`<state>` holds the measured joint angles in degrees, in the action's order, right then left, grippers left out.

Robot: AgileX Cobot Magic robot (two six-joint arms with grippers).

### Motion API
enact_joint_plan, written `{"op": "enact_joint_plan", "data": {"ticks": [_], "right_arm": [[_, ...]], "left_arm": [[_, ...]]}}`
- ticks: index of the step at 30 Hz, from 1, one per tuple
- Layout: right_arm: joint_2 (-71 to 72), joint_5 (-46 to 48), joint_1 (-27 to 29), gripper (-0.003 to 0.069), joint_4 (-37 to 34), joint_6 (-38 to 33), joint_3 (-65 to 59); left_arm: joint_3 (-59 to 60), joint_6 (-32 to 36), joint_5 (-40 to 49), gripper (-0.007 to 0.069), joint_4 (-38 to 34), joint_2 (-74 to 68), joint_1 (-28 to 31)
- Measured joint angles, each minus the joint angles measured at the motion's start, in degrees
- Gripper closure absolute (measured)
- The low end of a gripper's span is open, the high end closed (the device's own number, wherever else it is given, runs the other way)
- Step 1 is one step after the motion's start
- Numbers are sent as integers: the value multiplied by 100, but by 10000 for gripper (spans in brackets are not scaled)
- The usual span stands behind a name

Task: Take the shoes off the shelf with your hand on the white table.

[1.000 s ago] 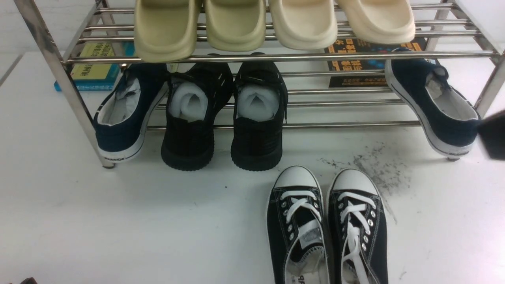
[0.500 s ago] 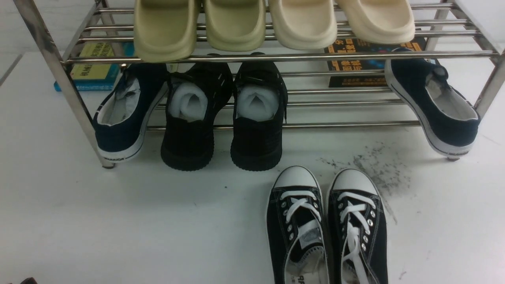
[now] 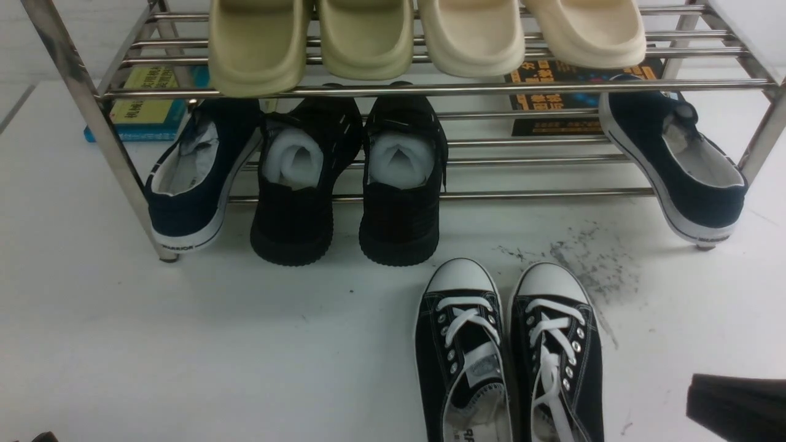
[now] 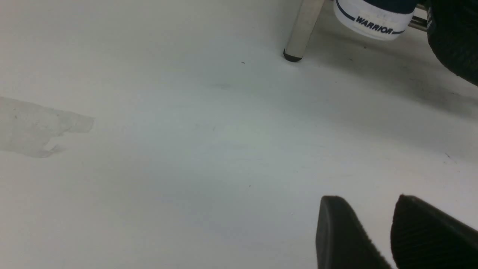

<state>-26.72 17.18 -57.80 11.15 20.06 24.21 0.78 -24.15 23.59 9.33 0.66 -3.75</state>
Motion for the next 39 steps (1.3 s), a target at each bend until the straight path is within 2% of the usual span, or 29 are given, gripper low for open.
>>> {"op": "enact_joint_plan", "data": {"ticks": [15, 20, 26, 30, 31, 33, 37, 39], "right_arm": [[12, -165, 0, 657, -49, 0, -211], [344, -172, 183, 656, -453, -11, -715], [980, -155, 1605, 653, -711, -11, -1393], [1952, 126, 3061, 649, -710, -410, -1990], [1952, 149, 3061, 648, -717, -438, -2012], [2350, 347, 3757, 648, -819, -658, -2256], [2691, 640, 4624, 643, -1020, -993, -2459], [2717, 640, 4762, 642, -1040, -1022, -2467]], "left_arm": [[0, 0, 0, 382, 0, 0, 0], [0, 0, 0, 382, 0, 0, 0], [0, 0, 0, 382, 0, 0, 0], [0, 0, 0, 382, 0, 0, 0], [0, 0, 0, 382, 0, 0, 0], [0, 0, 0, 382, 0, 0, 0], [0, 0, 0, 382, 0, 0, 0], [0, 0, 0, 382, 0, 0, 0]]}}
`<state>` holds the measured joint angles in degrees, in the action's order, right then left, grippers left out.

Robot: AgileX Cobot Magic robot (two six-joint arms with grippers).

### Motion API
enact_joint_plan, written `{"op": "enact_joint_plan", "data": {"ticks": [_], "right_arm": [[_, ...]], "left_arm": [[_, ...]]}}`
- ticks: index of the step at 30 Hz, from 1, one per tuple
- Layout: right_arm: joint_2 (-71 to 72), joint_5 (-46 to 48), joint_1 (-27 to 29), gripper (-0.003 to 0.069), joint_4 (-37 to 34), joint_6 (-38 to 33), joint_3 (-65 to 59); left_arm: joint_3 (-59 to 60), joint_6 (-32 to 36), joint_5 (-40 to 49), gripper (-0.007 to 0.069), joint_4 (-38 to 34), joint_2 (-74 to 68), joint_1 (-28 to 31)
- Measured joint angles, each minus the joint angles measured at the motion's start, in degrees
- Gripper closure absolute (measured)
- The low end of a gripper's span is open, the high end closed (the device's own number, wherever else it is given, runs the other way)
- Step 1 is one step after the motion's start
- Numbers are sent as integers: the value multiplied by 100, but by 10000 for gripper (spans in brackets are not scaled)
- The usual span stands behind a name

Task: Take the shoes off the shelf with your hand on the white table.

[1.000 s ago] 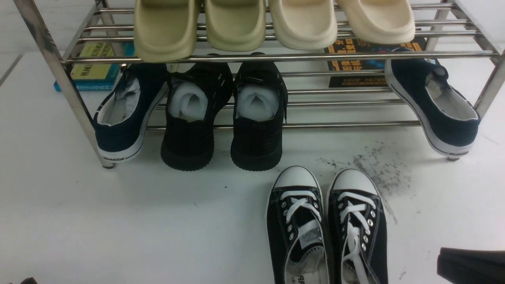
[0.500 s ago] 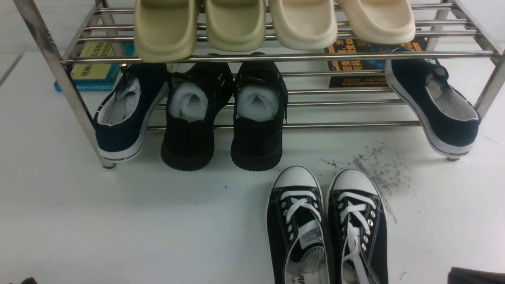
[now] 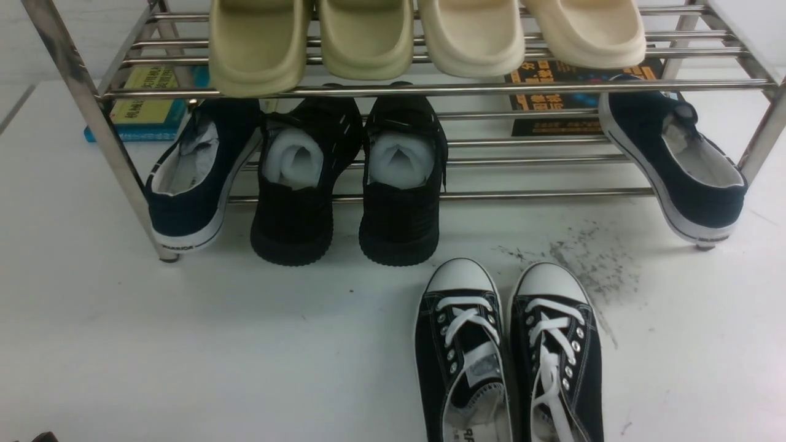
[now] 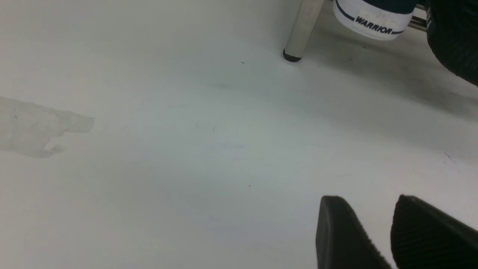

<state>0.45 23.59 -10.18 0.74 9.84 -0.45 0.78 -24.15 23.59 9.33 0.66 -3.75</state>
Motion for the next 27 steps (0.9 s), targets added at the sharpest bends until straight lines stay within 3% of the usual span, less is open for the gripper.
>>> {"op": "enact_joint_plan", "data": {"ticks": [4, 27], "right_arm": [[13, -14, 316, 638, -74, -44, -6], [13, -47, 320, 631, -32, -334, -12]], "left_arm": [[0, 0, 0, 382, 0, 0, 0], [0, 0, 0, 382, 0, 0, 0]]}}
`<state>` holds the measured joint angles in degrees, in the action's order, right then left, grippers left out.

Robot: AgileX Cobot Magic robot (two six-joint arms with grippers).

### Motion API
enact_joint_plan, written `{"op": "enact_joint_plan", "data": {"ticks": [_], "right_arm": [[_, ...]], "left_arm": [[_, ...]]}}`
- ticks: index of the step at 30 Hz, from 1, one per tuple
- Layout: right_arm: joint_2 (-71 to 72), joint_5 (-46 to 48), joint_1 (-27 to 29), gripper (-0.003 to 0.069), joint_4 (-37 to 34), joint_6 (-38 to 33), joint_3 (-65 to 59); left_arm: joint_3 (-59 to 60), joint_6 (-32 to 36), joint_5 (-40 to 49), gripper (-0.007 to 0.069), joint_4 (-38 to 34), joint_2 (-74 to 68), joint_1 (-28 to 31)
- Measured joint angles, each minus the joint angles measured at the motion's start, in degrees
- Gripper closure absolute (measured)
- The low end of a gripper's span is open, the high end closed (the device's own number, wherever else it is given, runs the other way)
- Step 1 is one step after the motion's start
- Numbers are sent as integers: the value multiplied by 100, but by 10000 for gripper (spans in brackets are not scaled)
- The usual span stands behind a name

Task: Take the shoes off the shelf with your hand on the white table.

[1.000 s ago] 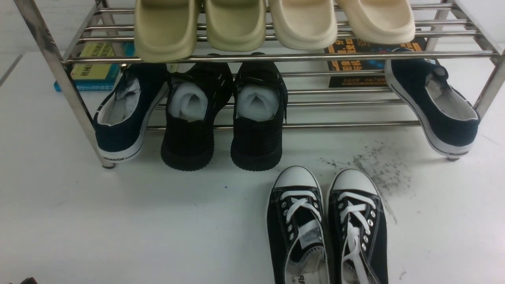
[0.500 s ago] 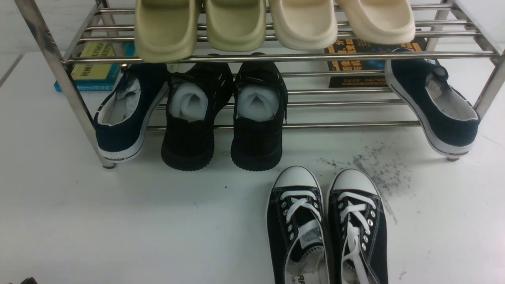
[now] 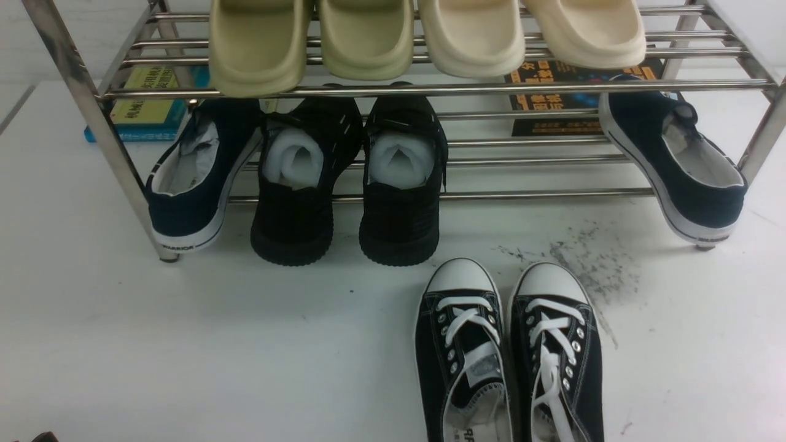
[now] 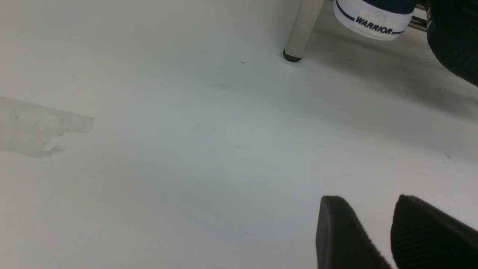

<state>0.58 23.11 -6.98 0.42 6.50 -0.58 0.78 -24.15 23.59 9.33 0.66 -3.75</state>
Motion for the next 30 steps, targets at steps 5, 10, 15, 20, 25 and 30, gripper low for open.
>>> {"op": "enact_joint_plan", "data": {"ticks": [5, 10, 15, 20, 25, 30], "right_arm": [[0, 0, 0, 622, 0, 0, 0], [0, 0, 58, 616, 0, 0, 0], [0, 0, 330, 610, 0, 0, 0], [0, 0, 458, 603, 0, 0, 0], [0, -5, 458, 595, 0, 0, 0], [0, -5, 458, 587, 0, 0, 0]], "left_arm": [[0, 0, 0, 382, 0, 0, 0], [0, 0, 0, 382, 0, 0, 0], [0, 0, 0, 382, 0, 0, 0], [0, 0, 0, 382, 0, 0, 0], [0, 0, 0, 382, 0, 0, 0], [0, 0, 0, 382, 0, 0, 0]]}}
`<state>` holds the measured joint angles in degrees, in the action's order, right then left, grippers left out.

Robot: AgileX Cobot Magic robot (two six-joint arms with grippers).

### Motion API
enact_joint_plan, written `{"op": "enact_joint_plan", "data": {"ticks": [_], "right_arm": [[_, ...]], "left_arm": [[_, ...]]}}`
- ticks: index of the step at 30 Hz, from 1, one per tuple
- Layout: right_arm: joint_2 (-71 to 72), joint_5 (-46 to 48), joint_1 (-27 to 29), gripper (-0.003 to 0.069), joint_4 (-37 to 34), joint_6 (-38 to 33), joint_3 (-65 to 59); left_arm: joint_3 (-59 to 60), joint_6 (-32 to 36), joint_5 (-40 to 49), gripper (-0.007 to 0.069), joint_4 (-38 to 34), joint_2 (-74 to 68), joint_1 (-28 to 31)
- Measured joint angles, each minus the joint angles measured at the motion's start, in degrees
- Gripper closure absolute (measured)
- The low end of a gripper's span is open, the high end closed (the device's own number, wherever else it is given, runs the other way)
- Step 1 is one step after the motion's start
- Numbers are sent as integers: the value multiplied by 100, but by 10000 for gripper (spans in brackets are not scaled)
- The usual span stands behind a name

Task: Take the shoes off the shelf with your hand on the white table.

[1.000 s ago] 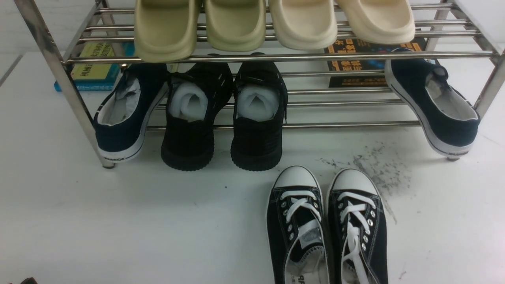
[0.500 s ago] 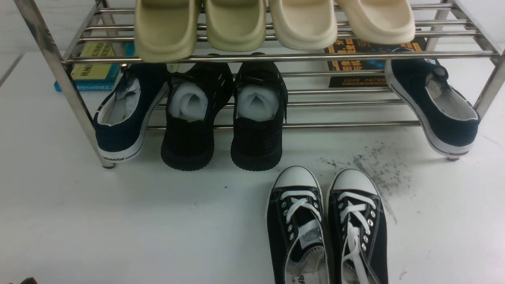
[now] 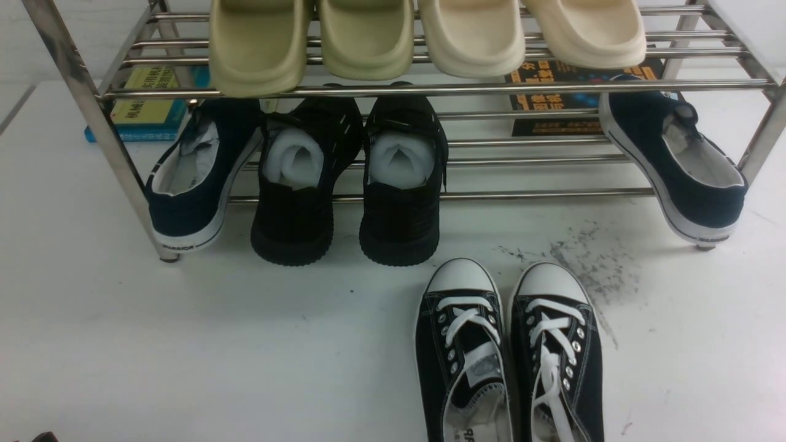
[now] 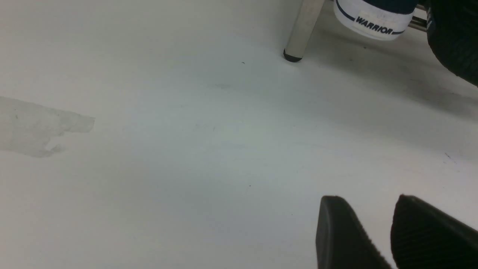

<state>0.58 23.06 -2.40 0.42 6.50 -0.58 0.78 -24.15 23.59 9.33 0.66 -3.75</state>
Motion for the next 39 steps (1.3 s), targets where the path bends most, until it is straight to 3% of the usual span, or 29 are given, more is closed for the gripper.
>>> {"op": "enact_joint_plan", "data": {"ticks": [8, 39], "right_arm": [[0, 0, -244, 579, 0, 0, 0], [0, 0, -244, 538, 0, 0, 0]], "left_arm": [[0, 0, 0, 382, 0, 0, 0], [0, 0, 0, 382, 0, 0, 0]]}}
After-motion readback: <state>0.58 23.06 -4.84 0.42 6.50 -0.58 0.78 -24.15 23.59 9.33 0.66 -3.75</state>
